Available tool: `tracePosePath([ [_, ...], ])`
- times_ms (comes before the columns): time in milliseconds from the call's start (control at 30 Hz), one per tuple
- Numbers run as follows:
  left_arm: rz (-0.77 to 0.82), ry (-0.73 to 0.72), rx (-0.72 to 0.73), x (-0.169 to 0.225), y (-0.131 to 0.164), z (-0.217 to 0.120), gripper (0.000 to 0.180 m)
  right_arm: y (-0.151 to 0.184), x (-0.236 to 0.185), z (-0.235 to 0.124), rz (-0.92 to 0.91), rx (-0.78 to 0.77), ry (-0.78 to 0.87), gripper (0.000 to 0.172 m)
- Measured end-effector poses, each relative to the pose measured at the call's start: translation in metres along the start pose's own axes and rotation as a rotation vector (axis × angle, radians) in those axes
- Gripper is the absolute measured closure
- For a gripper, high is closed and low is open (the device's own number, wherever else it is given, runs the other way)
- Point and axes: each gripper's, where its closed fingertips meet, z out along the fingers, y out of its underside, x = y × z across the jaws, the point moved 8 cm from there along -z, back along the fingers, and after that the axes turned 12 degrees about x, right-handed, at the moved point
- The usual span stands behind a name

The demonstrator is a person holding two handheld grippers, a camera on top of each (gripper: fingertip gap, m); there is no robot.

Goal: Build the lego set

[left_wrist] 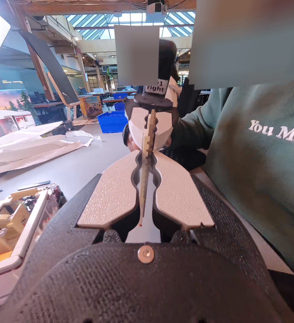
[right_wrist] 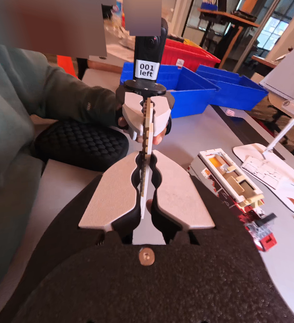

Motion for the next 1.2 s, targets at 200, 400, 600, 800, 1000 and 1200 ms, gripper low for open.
tracePosePath([
  [200,0.053,0.008,-0.082,0.001,0.011,0.001,0.170,-0.012,-0.007,0.005,-0.122,-0.095,0.034,0.164],
  [400,-0.024,0.049,0.008,0.001,0.008,0.005,0.172,-0.015,-0.011,0.000,-0.171,-0.060,0.062,0.140],
  [600,-0.030,0.060,0.046,0.003,0.004,0.004,0.172,-0.013,-0.009,0.000,-0.100,-0.028,0.061,0.151],
  [800,-0.028,0.044,0.052,0.004,0.000,0.002,0.171,-0.010,-0.005,0.003,0.074,0.037,0.023,0.164],
  [1000,-0.081,-0.036,0.055,-0.003,-0.001,0.002,0.164,0.004,0.014,0.002,0.405,0.171,-0.038,0.164],
  [1200,-0.210,-0.143,-0.049,-0.010,-0.001,0.005,0.171,0.017,0.029,0.000,0.584,0.250,-0.031,0.164],
])
